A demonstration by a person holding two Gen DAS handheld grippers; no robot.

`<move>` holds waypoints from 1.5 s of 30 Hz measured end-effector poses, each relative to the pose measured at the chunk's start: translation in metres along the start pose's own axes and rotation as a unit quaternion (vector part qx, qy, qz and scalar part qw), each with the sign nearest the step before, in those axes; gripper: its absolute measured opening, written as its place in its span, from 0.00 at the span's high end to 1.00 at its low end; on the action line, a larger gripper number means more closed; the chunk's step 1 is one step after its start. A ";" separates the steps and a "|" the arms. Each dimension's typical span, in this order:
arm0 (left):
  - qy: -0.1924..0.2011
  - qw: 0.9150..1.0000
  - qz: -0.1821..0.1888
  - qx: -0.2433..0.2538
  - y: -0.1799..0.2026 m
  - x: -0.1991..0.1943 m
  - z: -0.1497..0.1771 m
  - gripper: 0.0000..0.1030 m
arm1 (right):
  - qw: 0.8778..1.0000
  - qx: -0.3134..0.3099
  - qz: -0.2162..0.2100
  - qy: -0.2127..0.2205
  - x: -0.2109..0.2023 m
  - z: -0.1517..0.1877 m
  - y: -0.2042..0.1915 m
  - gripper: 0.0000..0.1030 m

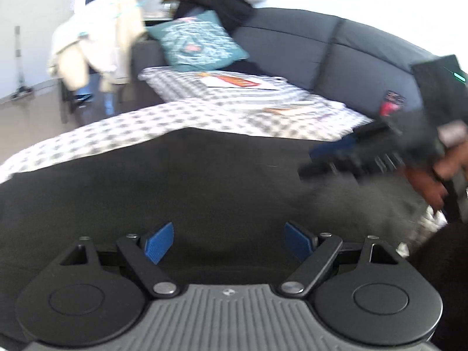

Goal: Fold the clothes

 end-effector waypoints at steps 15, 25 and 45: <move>-0.048 0.994 0.033 0.090 0.011 -0.030 0.039 0.19 | 0.992 -0.105 -0.056 -0.035 -0.005 0.062 -0.030 0.43; -0.017 0.994 0.110 0.010 0.021 -0.004 0.006 0.25 | 0.997 -0.057 -0.058 -0.013 -0.007 0.015 -0.024 0.42; -0.047 0.979 0.191 0.046 0.040 -0.004 -0.004 0.35 | 0.998 -0.022 0.054 0.015 0.080 -0.029 -0.012 0.42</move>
Point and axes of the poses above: each gripper's, at about its wrist camera, not at the fingertips, and x roughly the way its jaws point, y to its right, z to its underside, the point moved 1 cm from there along x, roughly the way its jaws point
